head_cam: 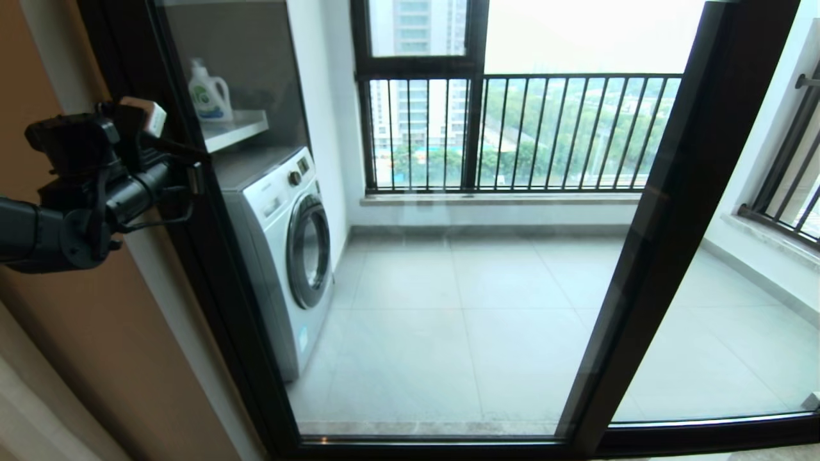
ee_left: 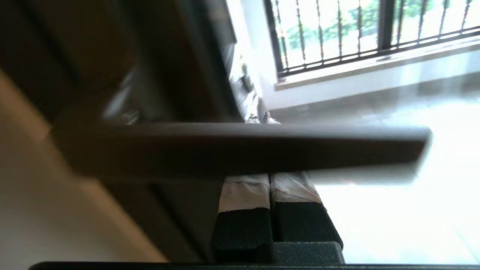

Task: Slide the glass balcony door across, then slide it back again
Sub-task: Close the slid door

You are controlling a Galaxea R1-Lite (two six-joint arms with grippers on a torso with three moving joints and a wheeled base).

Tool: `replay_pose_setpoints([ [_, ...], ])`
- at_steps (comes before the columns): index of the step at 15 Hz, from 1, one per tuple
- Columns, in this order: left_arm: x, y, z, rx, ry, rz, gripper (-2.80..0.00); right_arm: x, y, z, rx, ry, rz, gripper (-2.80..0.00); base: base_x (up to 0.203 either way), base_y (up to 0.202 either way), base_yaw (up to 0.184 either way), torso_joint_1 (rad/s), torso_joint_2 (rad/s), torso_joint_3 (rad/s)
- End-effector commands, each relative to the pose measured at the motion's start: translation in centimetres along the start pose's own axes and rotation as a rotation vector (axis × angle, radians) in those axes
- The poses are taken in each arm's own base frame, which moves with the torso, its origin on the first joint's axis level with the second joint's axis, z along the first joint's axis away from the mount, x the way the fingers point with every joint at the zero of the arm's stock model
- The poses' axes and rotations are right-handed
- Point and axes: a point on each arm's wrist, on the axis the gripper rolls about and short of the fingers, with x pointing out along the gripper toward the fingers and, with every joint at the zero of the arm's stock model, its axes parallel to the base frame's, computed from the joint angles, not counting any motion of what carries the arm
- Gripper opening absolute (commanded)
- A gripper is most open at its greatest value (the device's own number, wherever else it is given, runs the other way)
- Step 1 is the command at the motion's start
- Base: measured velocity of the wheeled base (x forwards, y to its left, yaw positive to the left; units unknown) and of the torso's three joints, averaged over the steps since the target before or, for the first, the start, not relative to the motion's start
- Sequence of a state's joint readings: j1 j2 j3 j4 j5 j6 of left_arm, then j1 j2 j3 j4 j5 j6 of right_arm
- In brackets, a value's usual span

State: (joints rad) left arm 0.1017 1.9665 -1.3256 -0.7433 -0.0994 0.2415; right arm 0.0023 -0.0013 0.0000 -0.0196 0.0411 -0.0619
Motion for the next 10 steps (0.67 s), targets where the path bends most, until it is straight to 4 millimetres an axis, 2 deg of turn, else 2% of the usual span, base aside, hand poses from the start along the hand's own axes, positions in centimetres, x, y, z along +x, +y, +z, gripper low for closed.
replay_pose_setpoints([
  [1,-0.4,0.0,2.7,0.002,-0.059,-0.001,-2.80,0.1,0.0,-0.3,0.000,0.013,0.002,-2.80,0.000,0.000,0.000,0.000,0.00,0.000],
  [4,-0.9,-0.1,4.9,-0.007,-0.095,0.016,-2.80,0.1,0.0,-0.3,0.001,0.013,0.002,-2.80,0.000,0.000,0.000,0.000,0.00,0.000],
  [7,-2.4,-0.2,6.3,-0.069,-0.091,0.003,-2.80,0.1,0.0,-0.3,0.000,0.013,0.002,-2.80,0.000,0.000,0.000,0.000,0.00,0.000],
  [10,-6.7,-0.5,6.4,-0.145,-0.045,-0.043,-2.80,0.1,0.0,-0.3,0.001,0.013,0.002,-2.80,0.000,0.000,0.000,0.000,0.00,0.000],
])
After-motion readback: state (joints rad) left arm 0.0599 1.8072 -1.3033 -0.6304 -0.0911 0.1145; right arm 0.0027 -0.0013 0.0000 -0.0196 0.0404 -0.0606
